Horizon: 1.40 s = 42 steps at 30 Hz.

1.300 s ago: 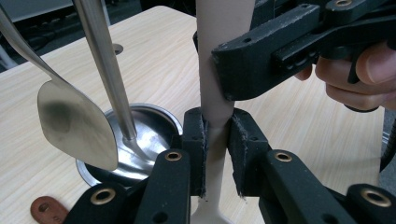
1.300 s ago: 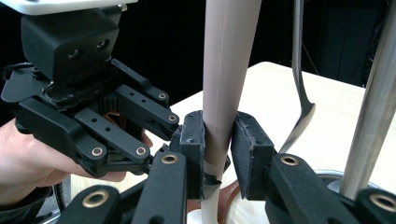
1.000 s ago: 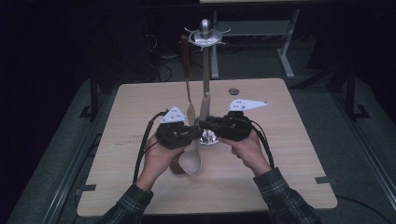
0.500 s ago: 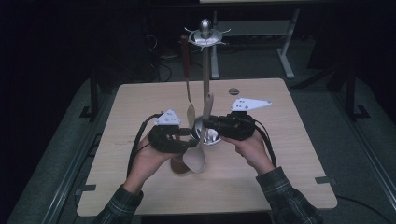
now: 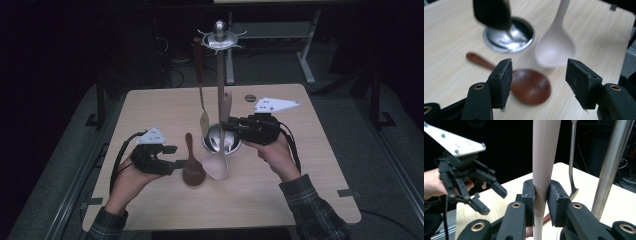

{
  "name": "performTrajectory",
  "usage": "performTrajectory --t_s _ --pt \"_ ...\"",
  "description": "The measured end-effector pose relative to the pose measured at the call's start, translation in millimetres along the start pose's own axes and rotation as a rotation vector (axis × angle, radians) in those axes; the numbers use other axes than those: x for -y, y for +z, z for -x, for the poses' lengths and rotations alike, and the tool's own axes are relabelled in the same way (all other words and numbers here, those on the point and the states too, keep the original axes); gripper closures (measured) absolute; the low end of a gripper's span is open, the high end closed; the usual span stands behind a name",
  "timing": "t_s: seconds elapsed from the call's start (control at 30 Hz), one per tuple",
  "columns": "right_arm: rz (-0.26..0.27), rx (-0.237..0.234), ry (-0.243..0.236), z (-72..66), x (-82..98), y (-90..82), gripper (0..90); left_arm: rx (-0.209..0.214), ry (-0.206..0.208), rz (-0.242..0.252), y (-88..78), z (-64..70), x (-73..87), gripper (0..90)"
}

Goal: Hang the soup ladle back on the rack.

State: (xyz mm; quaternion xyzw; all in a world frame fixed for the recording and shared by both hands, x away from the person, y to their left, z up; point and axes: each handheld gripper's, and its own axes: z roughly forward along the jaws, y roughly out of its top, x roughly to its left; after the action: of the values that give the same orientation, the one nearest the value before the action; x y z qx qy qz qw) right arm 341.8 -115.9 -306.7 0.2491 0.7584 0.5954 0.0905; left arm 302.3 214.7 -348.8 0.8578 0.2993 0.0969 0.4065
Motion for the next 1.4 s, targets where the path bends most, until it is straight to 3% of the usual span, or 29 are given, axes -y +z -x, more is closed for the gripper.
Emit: performTrajectory --t_s 0.27,0.4,0.57,0.67,0.97,1.4 --pt "-0.023 -0.031 -0.054 1.3 -25.0 -0.4 76.4 -0.043 -0.036 -0.067 2.2 -15.5 41.7 33.6" --pt "-0.018 -0.060 -0.063 5.6 -38.9 1.5 76.4 -0.079 -0.049 -0.072 5.6 -21.1 58.8 31.6" --pt "-0.004 -0.074 -0.087 12.6 -58.7 4.5 76.3 -0.108 -0.103 -0.074 10.0 -30.3 86.0 26.7" --pt "-0.005 -0.077 -0.099 14.4 -69.2 6.6 76.4 -0.128 -0.113 -0.088 13.0 -30.6 95.9 26.6" --pt "-0.010 -0.098 -0.088 20.8 -87.3 18.5 76.3 -0.143 -0.113 -0.081 14.3 -34.8 99.4 26.6" --pt "0.007 -0.111 -0.048 33.3 -84.4 22.0 76.2 -0.126 -0.128 -0.091 15.4 -36.1 100.7 26.6"
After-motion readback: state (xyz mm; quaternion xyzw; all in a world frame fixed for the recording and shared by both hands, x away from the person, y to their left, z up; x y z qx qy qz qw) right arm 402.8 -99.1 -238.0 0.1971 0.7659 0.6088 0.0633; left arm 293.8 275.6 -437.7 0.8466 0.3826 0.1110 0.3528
